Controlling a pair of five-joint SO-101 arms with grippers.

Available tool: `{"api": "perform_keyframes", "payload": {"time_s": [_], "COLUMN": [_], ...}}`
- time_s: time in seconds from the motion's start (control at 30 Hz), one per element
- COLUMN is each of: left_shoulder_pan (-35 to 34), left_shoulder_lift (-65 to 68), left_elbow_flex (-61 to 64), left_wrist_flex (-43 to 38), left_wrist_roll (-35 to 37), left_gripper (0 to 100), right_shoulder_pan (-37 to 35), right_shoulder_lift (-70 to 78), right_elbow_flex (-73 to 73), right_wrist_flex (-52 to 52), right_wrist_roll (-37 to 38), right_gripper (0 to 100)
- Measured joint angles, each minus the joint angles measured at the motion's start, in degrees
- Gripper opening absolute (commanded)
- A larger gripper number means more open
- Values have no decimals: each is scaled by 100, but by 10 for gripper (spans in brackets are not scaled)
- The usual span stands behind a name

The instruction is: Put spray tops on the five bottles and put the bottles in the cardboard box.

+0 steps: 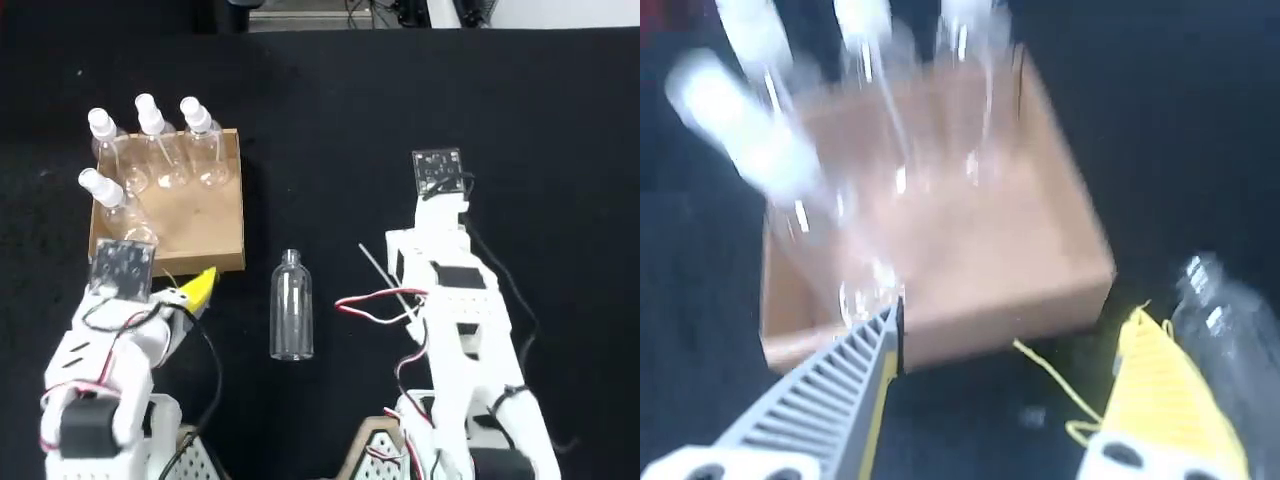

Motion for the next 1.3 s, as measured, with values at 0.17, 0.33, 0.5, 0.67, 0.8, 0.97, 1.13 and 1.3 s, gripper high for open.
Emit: {"api": "perform_keyframes", "payload": {"time_s": [0.17, 0.33, 0.5, 0.67, 0.8, 0.97, 1.13, 1.3], "left_shoulder_pan": [158, 659, 1459, 2356, 2884, 3077, 3095, 3165], "left_shoulder_lift": [466, 1899, 3235, 3727, 3974, 4457, 5090, 5855], "left_elbow_flex": [-501, -738, -1204, -1354, -1354, -1152, -1152, -1152], "left_wrist_flex": [-141, -475, -501, -229, -343, -967, -1547, -2092], "left_wrist_roll": [-149, -211, -246, -220, 334, 695, 879, 1451], "left_gripper": [325, 325, 325, 329, 329, 329, 329, 327], "right_shoulder_pan": [18, 35, 35, 35, 35, 35, 35, 35], "right_shoulder_lift": [79, 79, 79, 79, 79, 79, 79, 79], "right_elbow_flex": [0, 0, 0, 0, 0, 0, 0, 0], "right_wrist_flex": [-132, -149, -149, -149, -149, -149, -149, -149], "right_wrist_roll": [0, 0, 0, 0, 0, 0, 0, 0], "right_gripper": [16, 16, 16, 16, 16, 16, 16, 16]}}
